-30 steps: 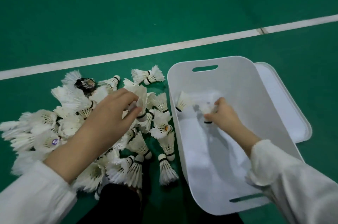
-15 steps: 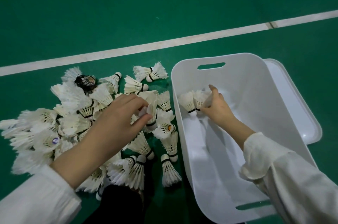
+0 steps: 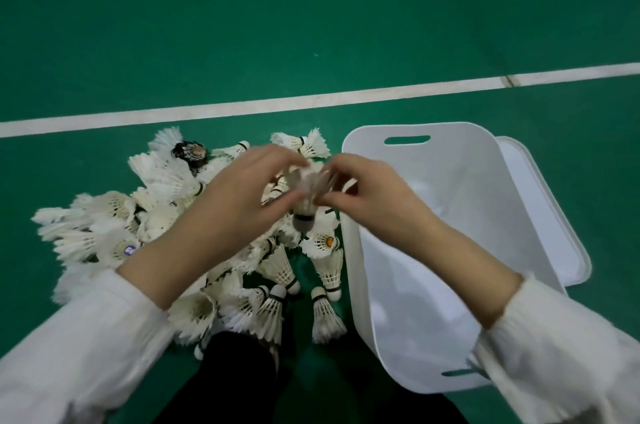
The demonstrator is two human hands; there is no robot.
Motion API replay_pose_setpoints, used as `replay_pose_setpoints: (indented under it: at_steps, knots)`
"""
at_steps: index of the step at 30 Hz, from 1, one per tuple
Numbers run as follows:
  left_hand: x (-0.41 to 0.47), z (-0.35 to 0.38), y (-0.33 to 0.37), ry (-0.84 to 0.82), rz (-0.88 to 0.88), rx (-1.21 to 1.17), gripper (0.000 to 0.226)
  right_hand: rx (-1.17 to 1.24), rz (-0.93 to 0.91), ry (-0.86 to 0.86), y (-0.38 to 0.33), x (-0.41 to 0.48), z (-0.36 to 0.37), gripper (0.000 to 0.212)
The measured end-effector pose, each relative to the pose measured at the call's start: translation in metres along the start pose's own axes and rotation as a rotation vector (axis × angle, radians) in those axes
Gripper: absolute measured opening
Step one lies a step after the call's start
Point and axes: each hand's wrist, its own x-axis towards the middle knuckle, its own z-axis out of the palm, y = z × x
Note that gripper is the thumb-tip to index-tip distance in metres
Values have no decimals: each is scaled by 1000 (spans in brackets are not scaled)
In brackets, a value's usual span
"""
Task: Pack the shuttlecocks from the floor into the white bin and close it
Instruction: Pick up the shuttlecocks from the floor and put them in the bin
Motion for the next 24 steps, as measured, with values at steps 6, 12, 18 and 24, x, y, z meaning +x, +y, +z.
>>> replay_pose_setpoints:
  at_steps: [6, 12, 18, 24]
  knots:
    - [-21, 14, -42, -118, -213, 134, 23, -16, 272, 366, 50, -24, -66, 15]
    - [-42, 100, -71, -463, -301, 357, 25, -342, 717, 130, 153, -43, -50, 19]
    - [-39, 122, -76, -369, -418, 372, 33, -332, 809, 82, 199, -26, -12, 31]
    - [-48, 121, -87, -360, -375, 274, 24, -218, 704, 99, 196, 4, -6, 13]
